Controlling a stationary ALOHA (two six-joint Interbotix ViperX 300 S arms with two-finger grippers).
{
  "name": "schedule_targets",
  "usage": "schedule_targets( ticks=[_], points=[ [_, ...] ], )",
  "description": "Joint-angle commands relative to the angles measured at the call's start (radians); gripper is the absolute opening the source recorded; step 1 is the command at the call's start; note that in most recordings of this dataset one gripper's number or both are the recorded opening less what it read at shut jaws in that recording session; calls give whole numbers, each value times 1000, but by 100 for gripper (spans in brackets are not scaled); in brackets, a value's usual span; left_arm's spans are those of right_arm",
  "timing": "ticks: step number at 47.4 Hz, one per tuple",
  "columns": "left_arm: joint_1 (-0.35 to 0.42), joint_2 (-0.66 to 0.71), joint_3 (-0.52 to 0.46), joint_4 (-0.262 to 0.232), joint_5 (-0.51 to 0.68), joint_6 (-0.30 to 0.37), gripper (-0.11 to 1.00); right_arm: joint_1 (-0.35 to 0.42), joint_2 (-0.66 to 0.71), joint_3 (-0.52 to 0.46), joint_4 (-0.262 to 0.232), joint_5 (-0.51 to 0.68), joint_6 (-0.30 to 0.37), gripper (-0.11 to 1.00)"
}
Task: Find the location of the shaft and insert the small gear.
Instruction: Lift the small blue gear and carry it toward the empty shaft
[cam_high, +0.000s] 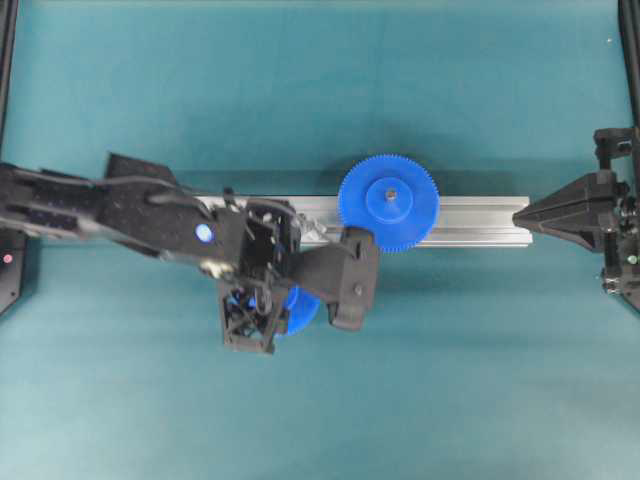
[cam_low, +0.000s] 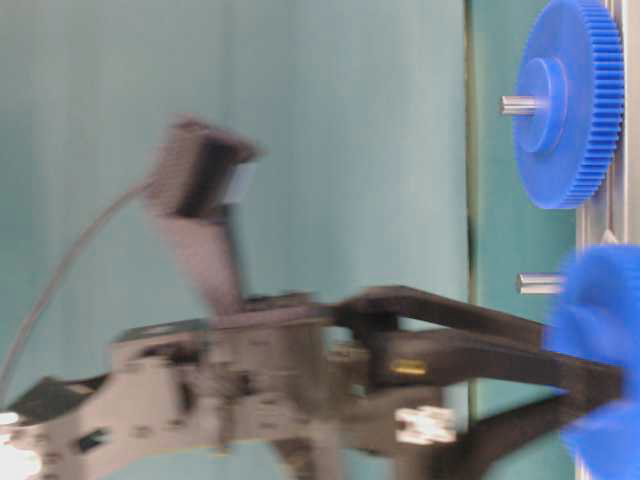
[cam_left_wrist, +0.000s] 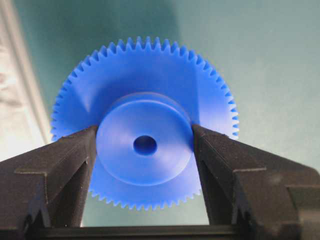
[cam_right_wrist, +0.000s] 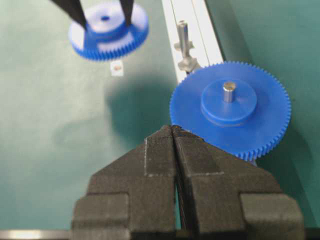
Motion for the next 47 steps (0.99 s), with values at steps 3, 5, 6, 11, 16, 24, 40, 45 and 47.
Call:
schedule_targets(
  ticks=[3,5,6,11,16,24,40,45,47],
  points=[
    [23,-61,-49,2,23,14,64,-2,6,-11,0,-6,9,0],
    [29,-61,-57,2,35,20,64,-2,6,-11,0,-5,9,0],
    [32,-61,-60,2,41,25,64,-2,6,-11,0,-6,9,0],
    [46,-60,-80,2,66,49,64,-2,6,-11,0,-6,9,0],
    [55,-55,-95,3,69,77,64,-2,6,-11,0,-6,9,0],
    [74,-54,-120,3,71,98,64,-2,6,-14,0,-6,9,0],
    [106,-49,-149,6,71,132,64,-2,6,-15,0,-6,9,0],
    [117,-43,-155,6,72,141,64,-2,6,-15,0,-5,9,0],
    [121,-40,-158,6,71,146,64,-2,6,-15,0,-6,8,0]
  ],
)
